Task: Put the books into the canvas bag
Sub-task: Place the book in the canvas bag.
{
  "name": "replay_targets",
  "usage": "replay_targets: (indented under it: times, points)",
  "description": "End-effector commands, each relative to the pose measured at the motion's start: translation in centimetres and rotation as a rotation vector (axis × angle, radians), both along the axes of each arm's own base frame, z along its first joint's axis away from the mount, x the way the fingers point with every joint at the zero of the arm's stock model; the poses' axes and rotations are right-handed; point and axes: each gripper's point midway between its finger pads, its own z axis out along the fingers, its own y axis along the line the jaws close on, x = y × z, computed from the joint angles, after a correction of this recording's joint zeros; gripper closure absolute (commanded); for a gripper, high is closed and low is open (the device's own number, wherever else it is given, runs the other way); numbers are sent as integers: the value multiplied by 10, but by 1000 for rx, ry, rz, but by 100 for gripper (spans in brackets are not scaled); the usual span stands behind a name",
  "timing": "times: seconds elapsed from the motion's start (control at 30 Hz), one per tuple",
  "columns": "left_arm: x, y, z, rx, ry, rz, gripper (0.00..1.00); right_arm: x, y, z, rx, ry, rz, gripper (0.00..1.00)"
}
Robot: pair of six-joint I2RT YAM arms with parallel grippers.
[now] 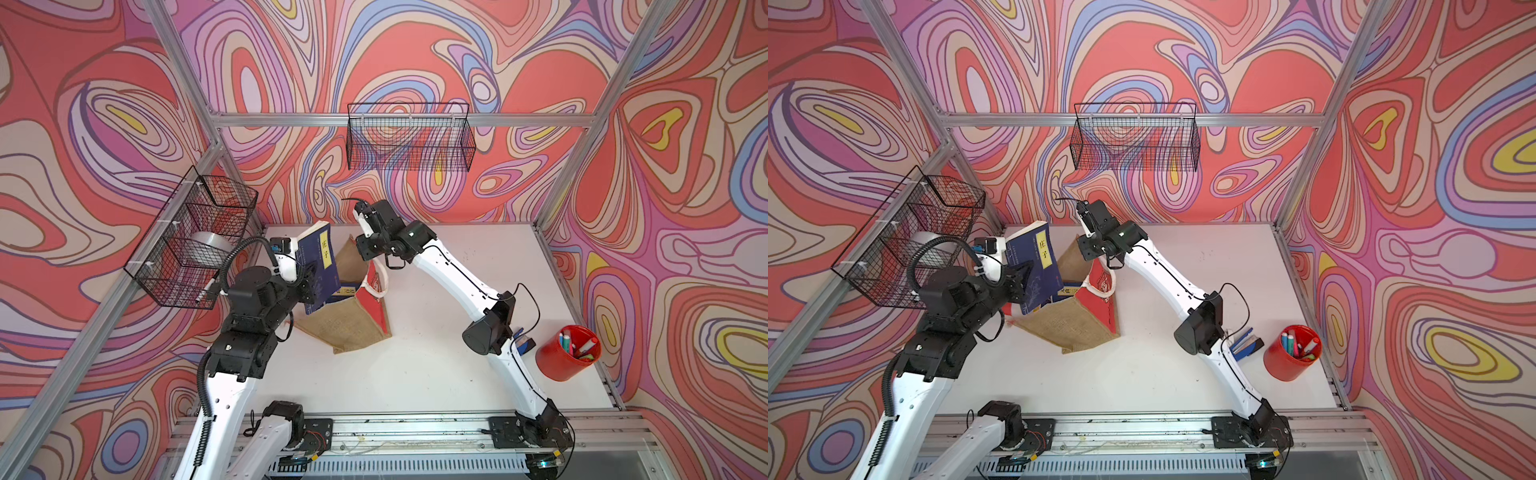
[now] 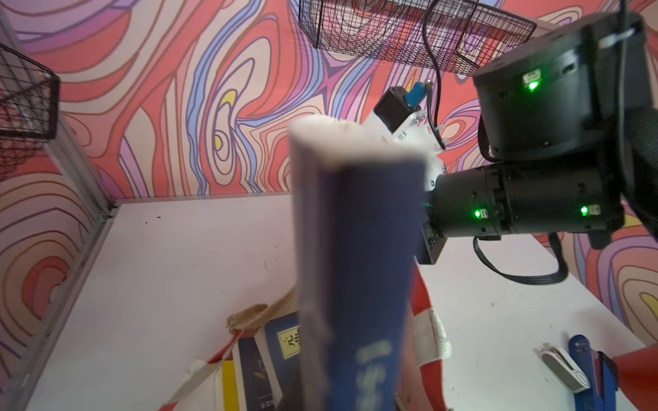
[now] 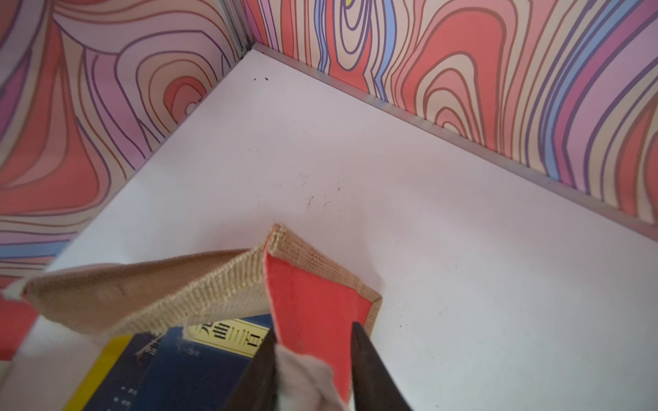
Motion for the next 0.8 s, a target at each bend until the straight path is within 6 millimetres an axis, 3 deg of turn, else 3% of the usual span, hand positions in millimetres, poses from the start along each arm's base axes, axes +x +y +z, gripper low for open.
replay_targets:
  times: [0.0, 0.03, 0.33, 0.53, 0.67, 0.77]
  points:
    - [9, -8, 9, -113, -50, -22, 100, -4, 13, 2, 48, 14, 49, 93]
    - [11, -8, 6, -152, -49, -16, 100, -5, 14, 1, 55, 17, 56, 100]
    - [24, 1, -19, -200, -97, 81, 100, -27, 29, 30, 163, -39, 163, 100]
    - [31, 18, -10, -169, -153, 177, 100, -42, 31, 45, 198, -56, 190, 100]
    - [38, 8, -12, -210, -136, 135, 100, -50, 32, 55, 219, -70, 204, 100]
    - [41, -12, -20, -247, -133, 88, 100, -54, 34, 61, 248, -70, 208, 100]
